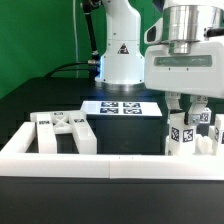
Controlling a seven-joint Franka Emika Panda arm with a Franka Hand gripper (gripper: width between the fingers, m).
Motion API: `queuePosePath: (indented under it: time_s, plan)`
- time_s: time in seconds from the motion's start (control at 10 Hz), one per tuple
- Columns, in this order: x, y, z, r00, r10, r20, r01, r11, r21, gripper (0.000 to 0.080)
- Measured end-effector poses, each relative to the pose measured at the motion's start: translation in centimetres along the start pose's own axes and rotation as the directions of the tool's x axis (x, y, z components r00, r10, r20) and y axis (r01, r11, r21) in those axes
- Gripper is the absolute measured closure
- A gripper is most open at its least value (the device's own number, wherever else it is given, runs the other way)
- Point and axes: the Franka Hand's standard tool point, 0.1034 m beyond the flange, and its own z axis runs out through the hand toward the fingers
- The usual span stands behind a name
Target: Assemble chair
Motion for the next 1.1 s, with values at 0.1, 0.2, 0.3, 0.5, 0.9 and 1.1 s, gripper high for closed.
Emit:
queuePosePath:
  time_s: [0.1, 0.2, 0.3, 0.5, 0.9, 1.1]
  plan:
    - [0.02, 0.01, -0.01, 1.000, 0.027, 0.003, -0.027, 1.000, -0.001, 0.0508]
    - [-0.06, 0.00, -0.01, 0.994, 0.112, 0.010, -0.112, 0.994, 0.001, 0.0508]
    - [-0.08, -0.01, -0.01, 0.997, 0.073, 0.010, -0.073, 0.997, 0.002, 0.0415]
    - [-0.26, -0.03, -0.01, 1.000, -0.006, 0.012, 0.006, 1.000, 0.002, 0.0185]
    - [-0.19, -0.24, -0.20, 0.889, -0.457, -0.001, 0.457, 0.889, 0.012, 0.0152]
    - [0.23, 0.03, -0.15, 0.750, -0.662, -0.018, 0.662, 0.750, 0.013, 0.0151]
